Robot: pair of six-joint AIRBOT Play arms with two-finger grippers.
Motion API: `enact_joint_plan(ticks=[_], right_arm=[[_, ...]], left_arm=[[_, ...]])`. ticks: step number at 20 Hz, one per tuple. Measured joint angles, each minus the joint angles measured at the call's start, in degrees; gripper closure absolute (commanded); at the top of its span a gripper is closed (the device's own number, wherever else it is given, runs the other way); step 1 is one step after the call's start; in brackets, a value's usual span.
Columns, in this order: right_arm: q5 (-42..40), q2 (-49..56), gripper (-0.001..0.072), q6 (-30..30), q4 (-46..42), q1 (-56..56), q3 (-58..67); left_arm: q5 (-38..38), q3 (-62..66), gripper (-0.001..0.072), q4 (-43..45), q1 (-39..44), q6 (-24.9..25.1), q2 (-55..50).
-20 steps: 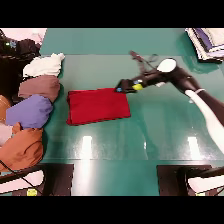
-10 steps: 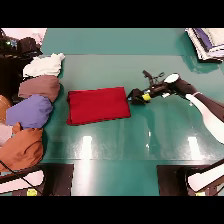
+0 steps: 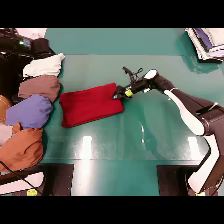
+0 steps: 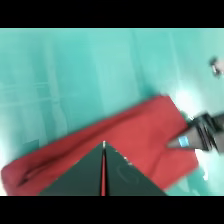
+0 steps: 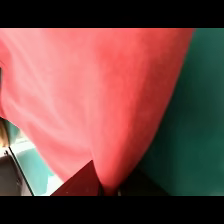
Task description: Fold the shirts.
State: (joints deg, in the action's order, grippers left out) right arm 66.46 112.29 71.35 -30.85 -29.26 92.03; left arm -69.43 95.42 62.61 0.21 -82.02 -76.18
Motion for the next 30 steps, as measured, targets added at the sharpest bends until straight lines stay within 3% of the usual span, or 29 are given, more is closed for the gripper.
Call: enact_joint_plan(ticks=[6, 13, 20, 25, 26, 28, 29, 30], right_arm=[[1.01, -11.45, 0.0694, 5.88, -13.25, 11.96, 1.29], [5.2, -27.65, 0.0694, 12.5, -30.93, 39.08, -3.5], [-0.85, -41.33, 0.0694, 17.0, -34.73, 67.93, -23.5], [-2.49, -47.36, 0.069, 17.97, -35.06, 75.54, -35.98], [-2.47, -48.3, 0.0644, 17.99, -35.08, 75.6, -37.79], [-1.97, -50.07, 0.0355, 18.08, -35.17, 75.23, -40.54], [-1.36, -50.86, 0.0303, 18.08, -35.15, 74.86, -41.31], [-0.61, -51.69, 0.0296, 18.08, -35.15, 74.55, -41.88]], left_arm=[[-0.02, 0.0, 0.0687, 1.38, 7.28, -0.02, 0.0], [-0.02, 0.0, 0.0687, 1.44, 8.92, -0.42, 0.0], [1.31, 0.0, 0.0687, 1.44, 9.07, -1.88, 0.0], [2.67, 0.0, 0.0686, 1.44, 9.07, -2.12, 0.0], [2.75, 0.0, 0.0686, 1.44, 9.07, -2.1, 0.0], [2.89, 0.0, 0.0686, 1.44, 9.07, -2.1, 0.0], [2.93, 0.0, 0.0686, 1.44, 9.07, -2.1, 0.0], [2.93, 0.0, 0.0686, 1.44, 9.07, -2.08, 0.0]])
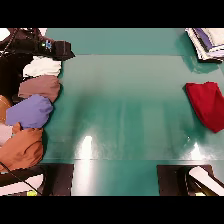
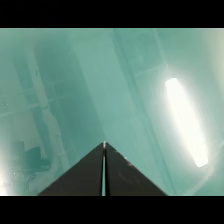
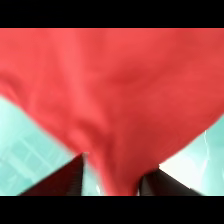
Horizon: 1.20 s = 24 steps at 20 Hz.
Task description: Fold the shirts.
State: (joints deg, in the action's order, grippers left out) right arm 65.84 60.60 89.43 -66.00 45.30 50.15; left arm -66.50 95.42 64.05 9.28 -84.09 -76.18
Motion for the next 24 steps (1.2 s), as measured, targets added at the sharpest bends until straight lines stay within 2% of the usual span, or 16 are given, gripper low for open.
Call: enact_joint_plan(ticks=[6, 9, 15, 16, 17, 18, 24], right_arm=[[4.74, -7.61, 0.0296, -0.39, -5.31, 1.97, -1.36], [5.6, -11.76, 0.0297, -0.46, -5.07, 2.75, -1.46], [5.9, -15.08, 0.0305, -0.59, 0.28, -9.77, -1.53], [5.44, -15.21, 0.039, -0.59, 0.39, -13.11, -1.53], [4.81, -15.34, 0.0647, -0.59, 0.68, -16.28, -1.53], [4.22, -15.43, 0.0693, -0.59, 0.96, -19.52, -1.53], [2.27, -15.61, 0.0693, -0.59, 1.31, -31.61, -1.55]], left_arm=[[-0.02, 0.0, 0.0685, 0.0, 0.0, 0.37, 0.0], [0.11, 0.0, 0.0686, 0.0, 0.0, 0.42, 0.0], [0.96, 0.0, 0.0686, -0.04, 0.0, 0.5, 0.0], [1.03, 0.0, 0.0686, -0.07, 0.0, 0.5, 0.0], [1.22, 0.0, 0.0685, -0.07, 0.0, 0.5, 0.0], [1.27, 0.0, 0.0686, -0.07, -0.02, 0.5, 0.0], [1.33, 0.0, 0.0685, -0.13, -0.02, 0.5, 0.0]])
